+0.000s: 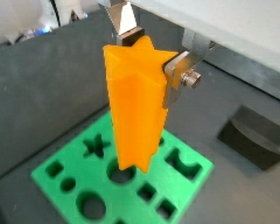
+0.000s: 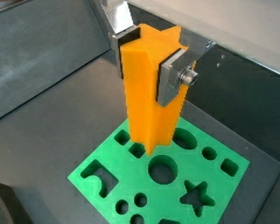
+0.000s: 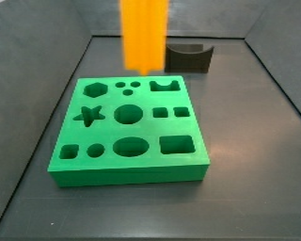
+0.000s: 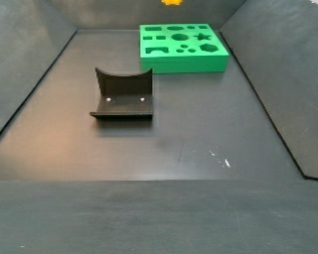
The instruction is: Insert the star object.
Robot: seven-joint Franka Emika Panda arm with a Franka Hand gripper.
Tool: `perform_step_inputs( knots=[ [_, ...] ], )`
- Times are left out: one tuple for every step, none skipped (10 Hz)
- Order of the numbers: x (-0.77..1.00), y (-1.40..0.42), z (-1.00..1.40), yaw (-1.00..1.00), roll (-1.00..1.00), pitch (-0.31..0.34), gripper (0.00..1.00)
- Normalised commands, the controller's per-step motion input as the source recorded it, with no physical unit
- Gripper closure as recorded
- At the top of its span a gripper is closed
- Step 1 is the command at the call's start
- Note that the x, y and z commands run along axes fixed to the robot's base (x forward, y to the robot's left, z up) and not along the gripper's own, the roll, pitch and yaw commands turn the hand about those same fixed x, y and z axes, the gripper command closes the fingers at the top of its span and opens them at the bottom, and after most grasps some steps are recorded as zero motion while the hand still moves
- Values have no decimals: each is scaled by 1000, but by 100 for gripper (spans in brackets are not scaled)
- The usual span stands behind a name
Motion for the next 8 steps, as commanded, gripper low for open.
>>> perform_step_inputs(
  knots=[
    [-1000, 557, -1000, 0, 0, -104, 100],
    [-1000, 434, -1000, 0, 0, -96, 100],
    [-686, 0, -577, 0, -37, -101, 100],
    [-483, -186, -197, 0, 0, -77, 100],
    [-477, -217, -189, 0, 0, -104, 100],
    [-491, -103, -157, -14, 0, -84, 100],
    [-437, -111, -249, 0, 7, -76, 100],
    [-303, -80, -371, 0, 73, -73, 100]
  ],
)
